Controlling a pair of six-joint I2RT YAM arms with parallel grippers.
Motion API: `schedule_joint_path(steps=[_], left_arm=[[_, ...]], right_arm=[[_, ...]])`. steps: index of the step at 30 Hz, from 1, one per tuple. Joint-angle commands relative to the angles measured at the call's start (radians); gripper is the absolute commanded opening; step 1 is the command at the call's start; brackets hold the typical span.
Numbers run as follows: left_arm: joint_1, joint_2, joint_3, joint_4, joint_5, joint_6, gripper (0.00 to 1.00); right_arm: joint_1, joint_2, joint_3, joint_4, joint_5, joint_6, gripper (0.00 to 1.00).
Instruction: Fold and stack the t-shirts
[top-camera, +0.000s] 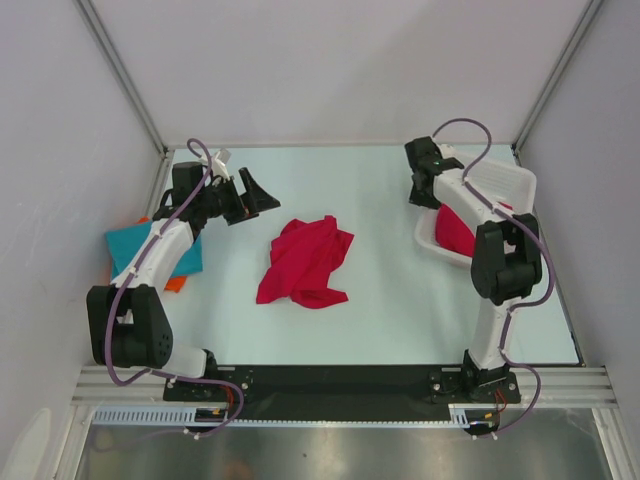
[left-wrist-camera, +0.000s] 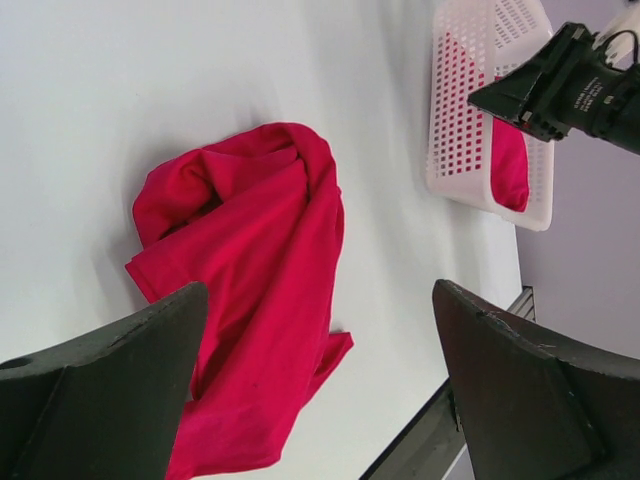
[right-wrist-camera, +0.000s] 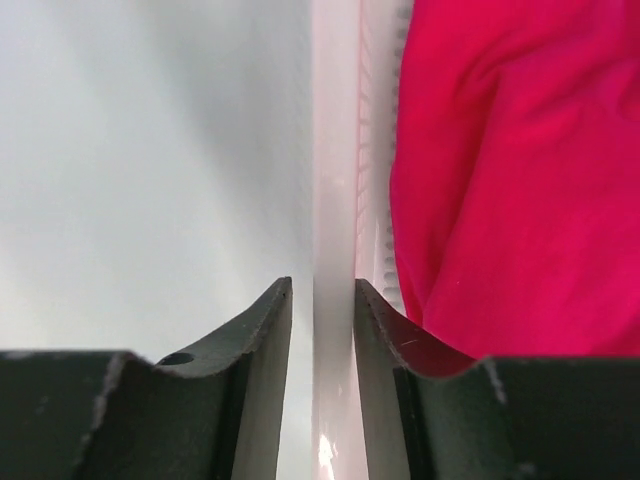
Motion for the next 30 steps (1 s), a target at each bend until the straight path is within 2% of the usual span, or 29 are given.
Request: schedule_joint_path(steps=[1, 11, 24, 30], left_arm=[[0.009, -0.027, 0.011, 0.033, 0.030, -0.004, 1.00], [0.009, -0.052, 0.014, 0.007, 0.030, 0.013, 1.00], [0.009, -0.078, -0.007, 0.009, 0.014, 0.013, 1.00], [0.009, -0.081, -0.010, 0.009, 0.016, 0.013, 1.00]], right_arm=[[0.114, -0.049, 0.123, -0.037, 0.045, 0.002, 0.37], [0.132, -0.031, 0.111, -0.042, 0.007, 0.012, 0.40], [0.250, 0.069, 0.292, -0.100, -0.100, -0.049, 0.40], [0.209, 0.167, 0.273, -0.091, -0.258, -0.006, 0.39]])
